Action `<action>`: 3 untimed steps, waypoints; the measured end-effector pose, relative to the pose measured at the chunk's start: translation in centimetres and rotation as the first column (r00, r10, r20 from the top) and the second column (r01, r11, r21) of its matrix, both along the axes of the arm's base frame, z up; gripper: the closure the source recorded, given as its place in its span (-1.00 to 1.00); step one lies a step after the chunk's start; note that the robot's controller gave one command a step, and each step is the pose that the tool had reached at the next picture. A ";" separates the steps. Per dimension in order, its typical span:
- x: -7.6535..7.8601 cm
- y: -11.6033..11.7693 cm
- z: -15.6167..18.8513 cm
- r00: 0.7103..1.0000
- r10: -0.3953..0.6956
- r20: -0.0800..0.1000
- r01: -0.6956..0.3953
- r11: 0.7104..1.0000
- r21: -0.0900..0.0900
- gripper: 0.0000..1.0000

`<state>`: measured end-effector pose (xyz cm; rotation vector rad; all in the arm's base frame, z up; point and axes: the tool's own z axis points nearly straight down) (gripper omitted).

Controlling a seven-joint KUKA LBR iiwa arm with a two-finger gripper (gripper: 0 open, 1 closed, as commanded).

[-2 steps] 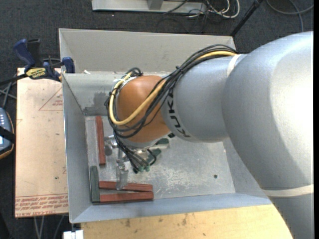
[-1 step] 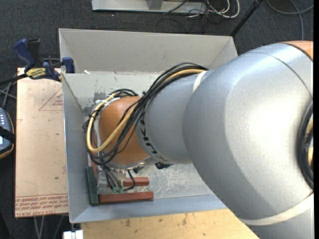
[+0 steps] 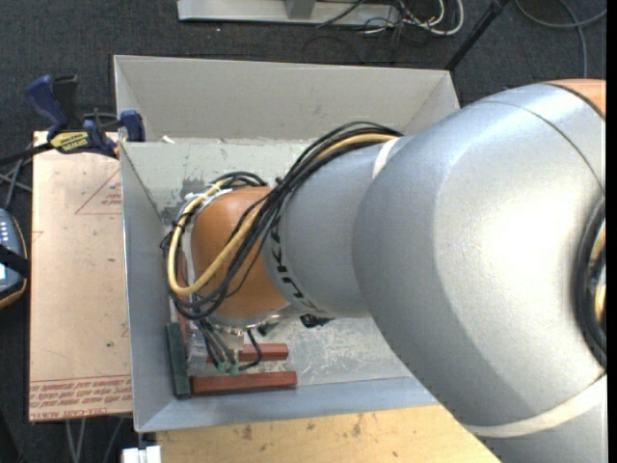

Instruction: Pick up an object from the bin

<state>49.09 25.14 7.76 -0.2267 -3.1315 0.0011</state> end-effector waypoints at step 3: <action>-0.1 0.1 12.5 0.999 -0.036 0.003 0.036 0.999 0.002 -1.00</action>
Offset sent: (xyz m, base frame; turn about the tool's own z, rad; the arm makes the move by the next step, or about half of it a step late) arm -0.0016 0.0003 0.1258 0.0369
